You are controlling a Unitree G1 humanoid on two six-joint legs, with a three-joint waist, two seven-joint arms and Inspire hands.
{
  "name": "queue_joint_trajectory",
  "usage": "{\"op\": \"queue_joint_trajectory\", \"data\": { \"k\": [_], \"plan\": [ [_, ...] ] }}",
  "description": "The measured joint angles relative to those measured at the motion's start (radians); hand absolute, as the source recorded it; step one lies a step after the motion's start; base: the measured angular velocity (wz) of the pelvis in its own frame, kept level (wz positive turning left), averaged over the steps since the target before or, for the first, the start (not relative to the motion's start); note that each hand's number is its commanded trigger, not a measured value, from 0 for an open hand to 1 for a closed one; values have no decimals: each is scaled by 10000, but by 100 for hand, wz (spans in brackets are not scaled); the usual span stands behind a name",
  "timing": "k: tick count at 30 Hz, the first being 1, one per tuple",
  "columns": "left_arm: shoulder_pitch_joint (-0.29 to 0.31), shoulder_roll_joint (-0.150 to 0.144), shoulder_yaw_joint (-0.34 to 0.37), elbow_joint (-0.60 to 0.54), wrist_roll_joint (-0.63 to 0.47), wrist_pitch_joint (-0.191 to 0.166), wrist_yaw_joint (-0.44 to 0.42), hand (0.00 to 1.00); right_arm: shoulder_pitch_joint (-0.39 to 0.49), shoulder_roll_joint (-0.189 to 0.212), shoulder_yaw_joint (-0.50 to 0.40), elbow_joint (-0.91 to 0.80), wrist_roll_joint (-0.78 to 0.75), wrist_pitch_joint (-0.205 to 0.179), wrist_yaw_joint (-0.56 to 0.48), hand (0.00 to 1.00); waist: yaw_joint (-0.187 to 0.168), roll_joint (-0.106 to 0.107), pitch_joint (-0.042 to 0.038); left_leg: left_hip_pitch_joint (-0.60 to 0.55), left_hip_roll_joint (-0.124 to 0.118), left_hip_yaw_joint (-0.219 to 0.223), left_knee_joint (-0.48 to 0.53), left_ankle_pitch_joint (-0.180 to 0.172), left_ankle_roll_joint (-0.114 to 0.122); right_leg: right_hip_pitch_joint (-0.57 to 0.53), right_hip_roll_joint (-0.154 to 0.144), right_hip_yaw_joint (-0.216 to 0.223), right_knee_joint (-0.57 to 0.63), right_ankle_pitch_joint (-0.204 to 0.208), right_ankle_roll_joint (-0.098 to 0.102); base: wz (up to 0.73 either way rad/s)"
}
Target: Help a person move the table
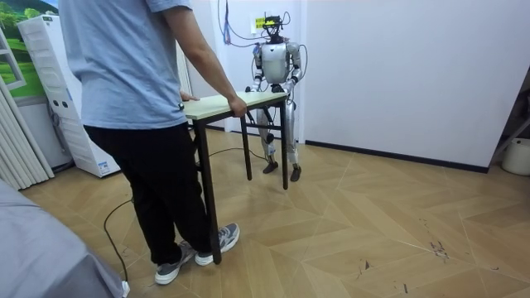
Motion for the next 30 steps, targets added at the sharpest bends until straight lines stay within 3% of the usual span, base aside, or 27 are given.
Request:
{"op": "queue_joint_trajectory", "data": {
  "k": [2, 3, 4, 5, 6, 7, 9, 10, 11, 12, 13, 14, 16, 17, 18, 19, 20, 21, 22, 23, 24, 25, 26, 27, 29, 30],
  "plan": [
    [-75, 99, -25, -7, -105, 120, 0, 100, -9, -47, -21, -4, 23, -9, 46, 100, -53, 71, 47, 691, -3, 10, -1366, 101, -165, -299, 40, 193, 295, 1, 3, 12],
    [-86, 107, -4, -78, -105, 117, -1, 100, -79, -64, -20, -35, 7, -12, 63, 100, -52, 208, 54, 1052, 40, -14, -2306, -100, -261, -588, 138, 205, 533, 2, 3, -12],
    [-123, 135, 45, -154, -106, 107, -5, 100, -206, -28, -13, -41, 8, -11, 65, 100, -63, 281, 95, 1370, 20, -13, -3131, -852, -427, -896, 160, 202, 784, 20, 32, -9],
    [-159, 135, 51, -193, -106, 104, -5, 100, -242, -41, -14, -78, 10, -15, 68, 100, -109, 334, 101, 1480, 6, -11, -3505, -1129, -508, -1055, 161, 203, 869, 53, 79, 19],
    [-333, 135, 54, -227, -104, 102, -18, 100, -380, -98, -62, -133, -12, -48, 128, 100, -331, 493, 134, 1619, -49, 16, -4464, -1749, -557, -1434, 146, 253, 949, 173, 188, 35],
    [-550, 163, 55, -227, -104, 107, -34, 100, -539, -104, -166, -126, -11, -34, 203, 100, -400, 538, 158, 1764, -185, 105, -5469, -2057, -533, -1917, 97, 589, 1099, 284, 331, 28],
    [-797, 154, 28, -227, -90, 33, -88, 100, -742, -95, -300, -122, -6, 11, 322, 100, -314, 543, 162, 2032, -439, 532, -6908, -2066, -470, -2760, -61, 840, 1621, 629, 454, -14],
    [-869, 146, 14, -226, -93, -27, -101, 100, -837, -126, -361, -105, -37, 52, 338, 100, -288, 546, 194, 2236, -540, 534, -7397, -2025, -377, -3250, -172, 808, 2290, 755, 470, -37],
    [-935, 98, 82, -105, -157, -113, -225, 100, -1045, -72, -479, 39, -183, 223, 351, 100, -361, 616, 317, 2553, -637, 417, -8066, -2080, -127, -4427, -163, 784, 3571, 919, 596, -29],
    [-811, 257, 176, -128, -327, -221, -457, 100, -1162, 123, -525, 128, -424, 479, 379, 100, -531, 486, 244, 2357, -781, 174, -8038, -2294, 38, -4533, 43, 1233, 1624, 1389, 758, -9],
    [-758, 402, 212, -149, -391, -229, -593, 100, -1126, 258, -533, 126, -565, 554, 423, 100, -628, 245, 219, 2235, -1039, 31, -7949, -2431, 38, -4546, -244, 1236, 893, 2640, 558, 25],
    [-786, 287, 153, 105, -408, -133, -634, 100, -1067, 347, -648, 353, -664, 574, 657, 100, -679, 420, 239, 2157, -1085, 55, -7788, -2719, 125, -4473, -404, 713, 948, 2584, 384, 53],
    [-784, 242, 100, 258, -360, 59, -628, 100, -888, 382, -790, 401, -835, 561, 702, 100, -937, 362, 211, 1906, -1262, 131, -7541, -2698, 159, -4403, -764, 629, 972, 2660, 472, 50],
    [-748, 228, 90, 269, -355, 123, -622, 100, -832, 395, -892, 401, -830, 659, 718, 100, -1103, 239, 158, 1836, -1436, 302, -7535, -2619, 294, -4385, -943, 748, 909, 2855, 625, 25],
    [-754, 218, 87, 265, -365, 123, -609, 100, -841, 408, -977, 402, -793, 758, 713, 100, -1165, 113, 94, 1674, -1665, 355, -7506, -2497, 488, -4379, -1059, 954, 558, 3363, 815, 5],
    [-765, 199, 87, 267, -365, 113, -590, 100, -882, 354, -950, 402, -764, 830, 711, 100, -1178, -10, 34, 1495, -1956, 352, -7552, -2293, 723, -4322, -1163, 1187, -68, 4123, 1021, -9],
    [-765, 184, 87, 267, -387, 110, -565, 100, -908, 346, -943, 405, -762, 859, 710, 100, -1223, -38, 24, 1375, -2083, 356, -7528, -2200, 834, -4213, -1238, 1245, -496, 4584, 1209, 0],
    [-772, 162, 70, 259, -523, 100, -550, 100, -926, 343, -943, 402, -740, 861, 711, 100, -1347, -95, 9, 1142, -2261, 651, -7511, -1989, 1061, -4030, -1347, 1366, -1070, 5221, 1494, 13],
    [-770, 169, 56, 275, -534, 101, -539, 100, -901, 363, -934, 402, -778, 853, 711, 100, -1376, -116, 21, 1074, -2183, 1052, -7464, -1886, 1144, -4071, -1441, 1309, -650, 5021, 1481, 39],
    [-799, 169, -96, 336, -522, 175, -353, 100, -590, 370, -1000, 380, -825, 764, 729, 100, -1461, -18, 61, 1085, -1919, 2147, -7226, -1820, 1226, -4147, -1527, 953, 1722, 3118, 1302, 65],
    [-815, 264, -308, 337, -403, 249, -251, 100, -106, 414, -1165, 222, -695, 629, 807, 100, -1484, -176, 43, 1239, -1963, 2612, -7275, -1678, 1342, -3969, -1817, 751, 4297, 1483, 1264, 72],
    [-807, 306, -358, 328, -327, 260, -251, 100, 56, 417, -1172, 144, -614, 627, 820, 100, -1481, -305, 24, 1316, -2033, 2886, -7319, -1623, 1403, -3807, -1926, 758, 5420, 962, 1324, 58],
    [-796, 413, -423, 321, -269, 279, -251, 100, 181, 363, -1177, 89, -529, 640, 820, 100, -1446, -495, 18, 1356, -2205, 3460, -7298, -1562, 1512, -3229, -2172, 826, 6998, 304, 1501, 0],
    [-756, 463, -415, 294, -273, 333, -252, 100, 181, 296, -1157, 81, -509, 667, 819, 100, -1230, -549, 28, 1318, -2362, 3921, -7220, -1528, 1632, -2496, -2385, 983, 7738, 9, 1674, -28],
    [-720, 353, -291, 126, -253, 332, -253, 100, 14, 285, -1056, 66, -509, 621, 819, 100, -737, -624, 56, 1026, -2528, 4204, -7130, -1489, 1749, -1328, -2732, 1302, 7543, -125, 1862, -85],
    [-717, 309, -158, 2, -232, 330, -253, 100, -178, 273, -957, 67, -497, 621, 817, 100, -520, -666, 59, 670, -2554, 4155, -6938, -1442, 1821, -599, -3020, 1365, 6665, -99, 1942, -107]
  ]
}}
